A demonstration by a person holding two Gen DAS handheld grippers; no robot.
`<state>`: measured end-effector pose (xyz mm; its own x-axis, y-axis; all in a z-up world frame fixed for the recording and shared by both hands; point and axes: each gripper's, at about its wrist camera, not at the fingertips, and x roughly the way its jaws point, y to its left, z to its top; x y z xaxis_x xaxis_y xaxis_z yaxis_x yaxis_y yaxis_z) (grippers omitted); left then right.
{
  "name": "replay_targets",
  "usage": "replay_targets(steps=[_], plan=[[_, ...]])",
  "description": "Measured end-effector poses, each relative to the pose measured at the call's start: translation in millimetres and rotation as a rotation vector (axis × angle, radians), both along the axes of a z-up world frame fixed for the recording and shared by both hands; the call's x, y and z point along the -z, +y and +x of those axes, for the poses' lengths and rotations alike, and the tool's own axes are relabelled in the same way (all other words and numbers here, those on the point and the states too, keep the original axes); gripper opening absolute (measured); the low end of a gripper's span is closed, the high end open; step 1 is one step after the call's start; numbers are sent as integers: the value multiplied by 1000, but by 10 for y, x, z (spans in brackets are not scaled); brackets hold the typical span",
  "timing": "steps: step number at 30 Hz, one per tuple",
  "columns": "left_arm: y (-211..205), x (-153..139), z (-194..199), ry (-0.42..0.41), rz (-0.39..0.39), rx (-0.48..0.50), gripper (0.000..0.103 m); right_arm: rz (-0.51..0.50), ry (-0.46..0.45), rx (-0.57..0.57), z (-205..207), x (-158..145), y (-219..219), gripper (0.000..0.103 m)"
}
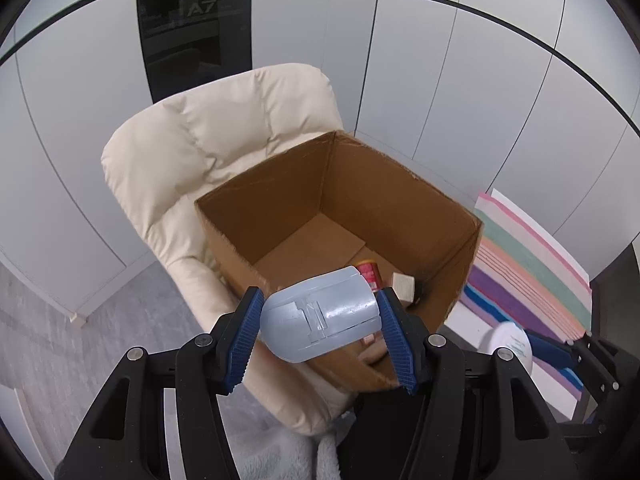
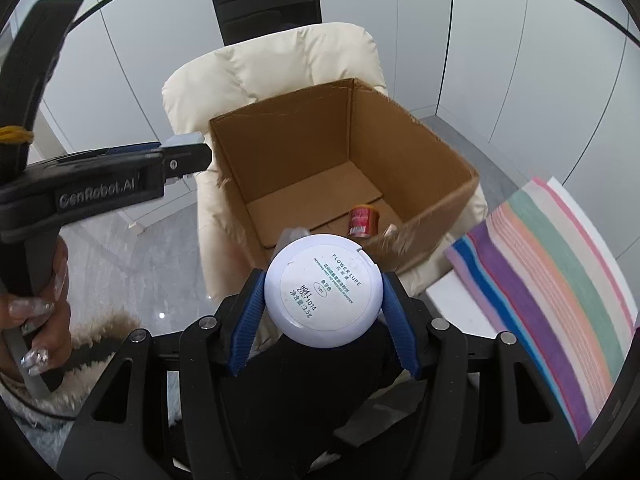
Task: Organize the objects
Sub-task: 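Lift and carry both compacts with both tools over the cardboard box, then open both tools to drop the compacts into the box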
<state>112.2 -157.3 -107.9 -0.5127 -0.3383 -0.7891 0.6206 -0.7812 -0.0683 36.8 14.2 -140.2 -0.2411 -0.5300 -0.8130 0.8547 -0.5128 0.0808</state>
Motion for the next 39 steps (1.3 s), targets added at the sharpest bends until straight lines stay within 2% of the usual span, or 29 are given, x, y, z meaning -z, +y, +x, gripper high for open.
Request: replay_targets(steps=[11, 20, 27, 34, 35, 36, 37, 39], plan=[[-425, 122, -633, -21, 7, -13, 60, 8, 1, -7, -635, 99, -621, 60], [-761, 360, -1078, -62, 33, -26, 60, 34, -48, -5, -1157, 430, -1050, 60], [-857, 529, -1210, -91, 54, -13, 60, 48, -94, 13, -1352, 668, -1168, 60], [-920, 580, -1205, -83, 74, -19, 61, 51, -98, 18, -1397, 717, -1184, 60], [-929, 574, -1198, -78, 80, -24, 61, 46, -94, 14, -1393, 712, -1177, 62], [-940, 571, -1204, -86, 84, -27, 67, 47, -90, 22, -1397, 706, -1173, 80], [-947, 572, -1213, -103, 88, -33, 79, 49, -85, 35, -1406, 698, -1171, 103], [-936, 552, -1219, -121, 88, -36, 95, 33, -73, 70, -1432, 647, -1121, 103]])
